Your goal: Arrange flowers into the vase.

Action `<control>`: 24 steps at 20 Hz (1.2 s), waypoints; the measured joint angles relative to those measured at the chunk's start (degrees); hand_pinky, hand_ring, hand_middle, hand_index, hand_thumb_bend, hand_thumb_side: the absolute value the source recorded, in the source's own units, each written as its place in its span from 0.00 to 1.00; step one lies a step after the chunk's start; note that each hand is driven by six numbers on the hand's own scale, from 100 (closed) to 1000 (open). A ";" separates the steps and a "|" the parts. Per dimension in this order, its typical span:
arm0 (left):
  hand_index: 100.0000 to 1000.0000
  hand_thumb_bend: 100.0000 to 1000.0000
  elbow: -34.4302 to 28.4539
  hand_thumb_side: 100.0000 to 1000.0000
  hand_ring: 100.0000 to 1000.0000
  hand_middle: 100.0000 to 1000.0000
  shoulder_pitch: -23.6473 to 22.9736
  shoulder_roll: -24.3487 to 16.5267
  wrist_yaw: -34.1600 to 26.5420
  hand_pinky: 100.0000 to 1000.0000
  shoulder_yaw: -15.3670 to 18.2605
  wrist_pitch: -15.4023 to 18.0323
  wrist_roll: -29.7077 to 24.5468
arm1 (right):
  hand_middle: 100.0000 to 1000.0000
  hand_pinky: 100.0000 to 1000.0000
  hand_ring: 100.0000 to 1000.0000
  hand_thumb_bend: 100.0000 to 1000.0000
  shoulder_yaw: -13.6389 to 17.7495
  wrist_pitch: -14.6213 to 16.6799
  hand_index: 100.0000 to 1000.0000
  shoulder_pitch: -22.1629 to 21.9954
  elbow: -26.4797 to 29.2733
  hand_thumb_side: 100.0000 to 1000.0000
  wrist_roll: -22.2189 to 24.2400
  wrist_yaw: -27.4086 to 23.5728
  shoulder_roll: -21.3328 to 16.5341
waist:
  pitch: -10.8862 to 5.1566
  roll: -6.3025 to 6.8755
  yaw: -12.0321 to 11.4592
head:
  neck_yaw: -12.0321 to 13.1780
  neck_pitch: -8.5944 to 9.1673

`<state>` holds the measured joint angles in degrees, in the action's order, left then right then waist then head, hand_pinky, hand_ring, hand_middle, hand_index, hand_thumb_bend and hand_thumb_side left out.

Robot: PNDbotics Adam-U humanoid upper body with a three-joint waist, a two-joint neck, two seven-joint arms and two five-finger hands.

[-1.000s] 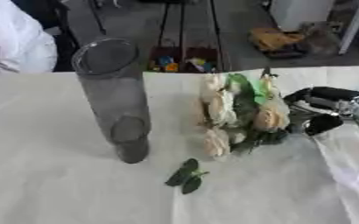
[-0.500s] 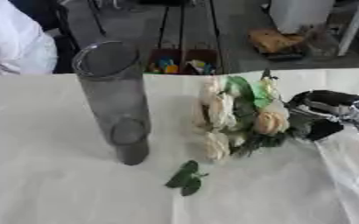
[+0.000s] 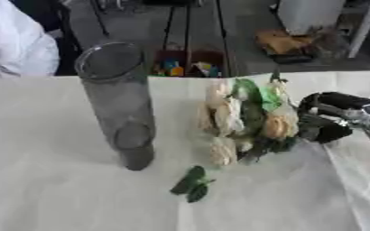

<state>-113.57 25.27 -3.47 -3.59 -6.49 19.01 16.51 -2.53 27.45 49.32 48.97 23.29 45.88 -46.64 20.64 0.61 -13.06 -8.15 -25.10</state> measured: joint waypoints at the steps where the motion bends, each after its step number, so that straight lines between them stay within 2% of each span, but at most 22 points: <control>1: 0.90 0.32 0.00 1.00 0.68 0.69 0.01 0.00 0.00 0.48 0.00 -0.03 0.01 | 0.38 0.54 0.55 0.02 0.00 -0.12 0.61 0.00 -0.01 0.37 -0.17 0.00 0.01 | 0.00 0.00 0.00 | -0.01 0.00; 9: 0.90 0.31 0.00 1.00 0.67 0.68 0.13 0.03 0.00 0.48 0.01 -0.11 -0.05 | 0.21 0.44 0.41 0.01 -0.01 -0.36 0.44 -0.02 -0.29 0.34 -0.44 -0.05 0.10 | 0.00 -0.02 -0.04 | -0.01 0.03; 16: 0.90 0.30 0.00 1.00 0.67 0.68 0.41 0.45 0.00 0.48 0.01 -0.14 -0.07 | 0.02 0.35 0.25 0.00 0.01 -0.22 0.22 -0.15 -0.40 0.35 -0.42 -0.75 0.10 | 0.00 -0.02 -0.09 | 0.01 0.06; 21: 0.90 0.29 0.00 1.00 0.67 0.68 0.41 0.45 0.00 0.48 0.01 -0.23 -0.16 | 0.00 0.26 0.17 0.00 0.03 -0.17 0.10 -0.62 -0.40 0.39 -2.21 -1.87 0.10 | 0.00 -0.03 -0.09 | 0.05 0.06; 23: 0.90 0.29 0.00 1.00 0.66 0.68 0.41 0.45 0.00 0.48 0.01 -0.37 -0.27 | 0.00 0.21 0.13 0.06 0.03 -0.17 0.06 -1.04 -0.40 0.42 -4.02 -2.21 0.15 | 0.00 -0.05 -0.08 | 0.06 0.06; 24: 0.90 0.29 0.00 1.00 0.66 0.68 0.41 0.45 0.00 0.48 0.01 -0.41 -0.29 | 0.00 0.18 0.09 0.12 0.03 -0.20 0.04 -1.25 -0.40 0.48 -5.18 -2.36 0.29 | 0.00 -0.05 -0.08 | 0.07 0.06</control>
<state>-113.57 25.68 -3.02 -3.59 -6.48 18.60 16.22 -2.51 27.25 48.07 48.56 18.11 43.53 -46.35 20.63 0.56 -13.14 -8.08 -25.04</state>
